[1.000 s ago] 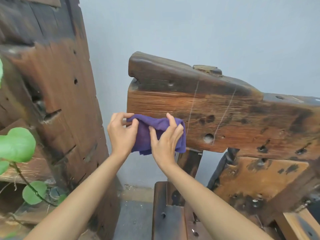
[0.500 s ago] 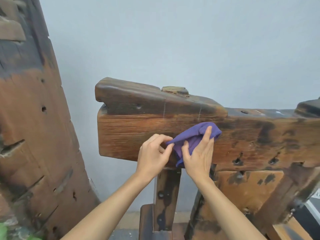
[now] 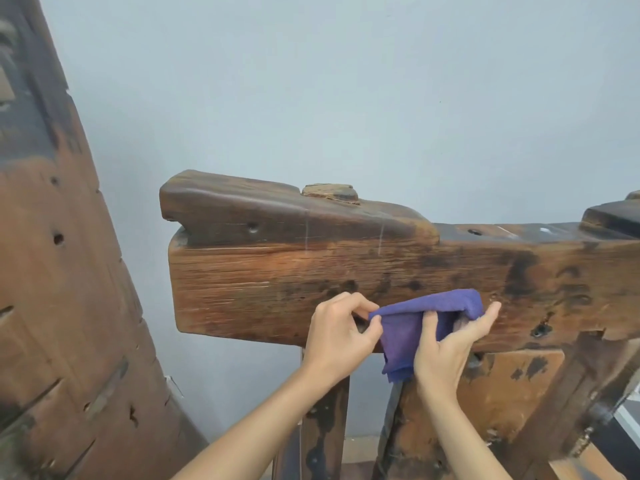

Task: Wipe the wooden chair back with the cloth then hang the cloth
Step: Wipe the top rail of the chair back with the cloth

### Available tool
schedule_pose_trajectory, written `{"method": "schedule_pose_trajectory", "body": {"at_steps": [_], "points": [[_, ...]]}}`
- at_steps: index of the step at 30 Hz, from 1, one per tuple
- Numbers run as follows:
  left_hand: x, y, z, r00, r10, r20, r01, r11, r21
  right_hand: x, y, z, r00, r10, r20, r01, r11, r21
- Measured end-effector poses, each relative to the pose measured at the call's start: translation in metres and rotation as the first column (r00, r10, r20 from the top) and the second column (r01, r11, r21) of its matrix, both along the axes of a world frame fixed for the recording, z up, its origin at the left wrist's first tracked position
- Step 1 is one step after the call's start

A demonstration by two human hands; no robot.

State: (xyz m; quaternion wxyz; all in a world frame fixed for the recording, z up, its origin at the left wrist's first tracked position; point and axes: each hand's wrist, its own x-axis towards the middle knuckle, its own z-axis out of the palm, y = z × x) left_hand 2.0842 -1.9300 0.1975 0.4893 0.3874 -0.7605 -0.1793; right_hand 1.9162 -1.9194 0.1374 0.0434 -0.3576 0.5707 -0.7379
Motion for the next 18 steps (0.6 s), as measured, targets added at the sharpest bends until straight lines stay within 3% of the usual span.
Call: {"method": "schedule_pose_trajectory", "body": {"at_steps": [4, 6, 11, 14, 18], "points": [[0.002, -0.002, 0.006, 0.997, -0.006, -0.075, 0.005, 1.0, -0.016, 0.027, -0.021, 0.016, 0.965, -0.016, 0.261, 0.038, 0.996, -0.079], [0.003, -0.001, 0.008, 0.997, -0.01, -0.076, 0.008, 1.0, -0.027, 0.04, -0.03, 0.024, 0.949, -0.077, 0.306, 0.098, 0.994, -0.056], [0.021, -0.004, 0.018, 0.999, -0.03, 0.041, 0.032, 0.997, -0.063, 0.058, -0.057, 0.033, 0.962, -0.228, 0.152, 0.213, 0.971, 0.106], [0.052, -0.013, 0.027, 0.99, 0.099, 0.097, -0.075, 0.972, -0.223, 0.07, -0.067, 0.044, 0.943, -0.311, 0.116, 0.292, 0.944, 0.156], [0.116, -0.038, 0.054, 0.929, 0.364, -0.071, -0.349, 0.796, -0.495, 0.078, -0.074, 0.051, 0.914, -0.4, 0.061, 0.389, 0.91, 0.141]]}}
